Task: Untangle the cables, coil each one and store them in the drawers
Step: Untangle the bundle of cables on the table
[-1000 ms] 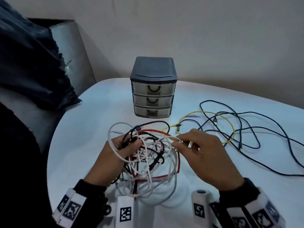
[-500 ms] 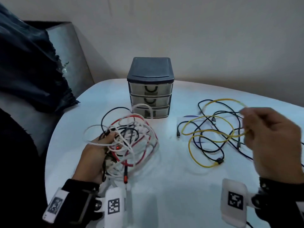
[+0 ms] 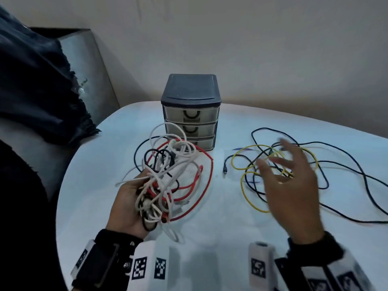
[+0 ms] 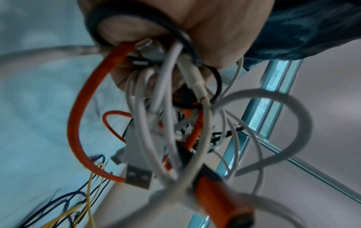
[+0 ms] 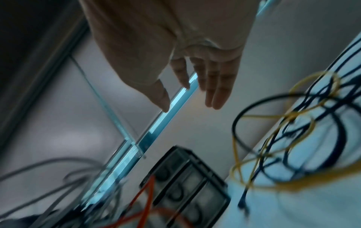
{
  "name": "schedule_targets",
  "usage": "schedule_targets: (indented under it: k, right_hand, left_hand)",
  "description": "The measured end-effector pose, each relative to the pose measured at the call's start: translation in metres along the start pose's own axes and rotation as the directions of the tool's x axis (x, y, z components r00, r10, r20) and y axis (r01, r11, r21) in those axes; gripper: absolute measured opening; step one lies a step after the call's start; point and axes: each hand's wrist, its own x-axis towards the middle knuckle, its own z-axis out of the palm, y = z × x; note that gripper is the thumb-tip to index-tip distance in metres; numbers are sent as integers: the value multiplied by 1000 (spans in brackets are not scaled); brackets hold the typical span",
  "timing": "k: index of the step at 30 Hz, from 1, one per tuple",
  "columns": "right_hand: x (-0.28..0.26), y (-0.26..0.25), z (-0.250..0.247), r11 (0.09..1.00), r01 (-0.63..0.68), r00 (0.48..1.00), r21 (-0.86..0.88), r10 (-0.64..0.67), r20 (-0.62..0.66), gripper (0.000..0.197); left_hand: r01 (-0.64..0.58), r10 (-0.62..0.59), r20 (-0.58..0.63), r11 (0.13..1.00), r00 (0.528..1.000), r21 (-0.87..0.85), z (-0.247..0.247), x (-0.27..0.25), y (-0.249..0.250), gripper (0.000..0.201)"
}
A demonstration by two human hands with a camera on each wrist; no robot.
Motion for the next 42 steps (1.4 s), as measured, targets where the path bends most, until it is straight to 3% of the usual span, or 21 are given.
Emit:
schedule_targets:
  k: [3, 4, 5, 7, 11, 14, 22, 24, 27, 29, 31, 36, 38, 40, 42]
  right_hand:
    - [-20, -4, 30, 994, -54, 969, 92, 30, 244, 32]
    - [-25, -5, 37, 985, -104, 956, 139, 61, 288, 31]
    - [-28, -6, 43, 972, -148, 950, 184, 87, 301, 29]
    - [-33, -11, 48, 946, -195, 947, 260, 112, 302, 27]
    - [-41, -13, 52, 857, -378, 871, 349, 202, 448, 43]
    - [-40, -7, 53, 818, -486, 801, 309, 276, 530, 78]
    - [-32, -7, 51, 727, -520, 820, 449, 278, 500, 42]
    - [-31, -7, 47, 740, -477, 842, 473, 230, 488, 52]
    - [-36, -12, 40, 818, -278, 877, 504, 2, 481, 60]
    - [-43, -18, 38, 839, -158, 845, 521, -158, 510, 60]
    - [-49, -23, 39, 871, -58, 820, 487, -237, 521, 57]
    - [-58, -24, 44, 945, 61, 957, 320, -146, 249, 42]
    - [-60, -25, 43, 965, 120, 951, 233, -179, 251, 31]
    - [-62, -26, 43, 979, 154, 899, 135, -196, 392, 29]
    - [-64, -25, 46, 982, 134, 872, 130, -180, 455, 21]
  left_hand:
    - [-11, 16, -63, 996, 998, 87, 1, 6, -12, 61]
    - [64, -58, -89, 996, 994, 63, -2, 11, -14, 53]
    - [113, -96, -170, 990, 981, 89, -2, 12, -16, 49]
    - [77, -17, -257, 971, 966, 225, 2, 16, -19, 43]
    - [-30, 76, -263, 984, 962, 176, 10, 13, -14, 42]
    - [-17, 23, -188, 999, 982, 38, 6, 7, -8, 53]
    - [6, -10, -164, 1000, 986, -24, 11, 1, -5, 65]
    - [41, -47, -189, 998, 981, -37, 11, 2, -5, 70]
    - [140, -149, -220, 989, 964, -56, 12, 7, -10, 82]
    - [174, -177, -289, 984, 941, -35, 12, 11, -14, 73]
    - [148, -146, -339, 989, 929, -20, 15, 14, -19, 50]
    - [-26, -1, -344, 997, 939, -73, 13, 18, -19, 50]
    - [-120, 91, -376, 991, 922, -55, 10, 20, -18, 48]
    - [-185, 158, -405, 982, 901, -27, 6, 21, -17, 47]
    - [-215, 183, -394, 976, 901, -38, 4, 20, -17, 39]
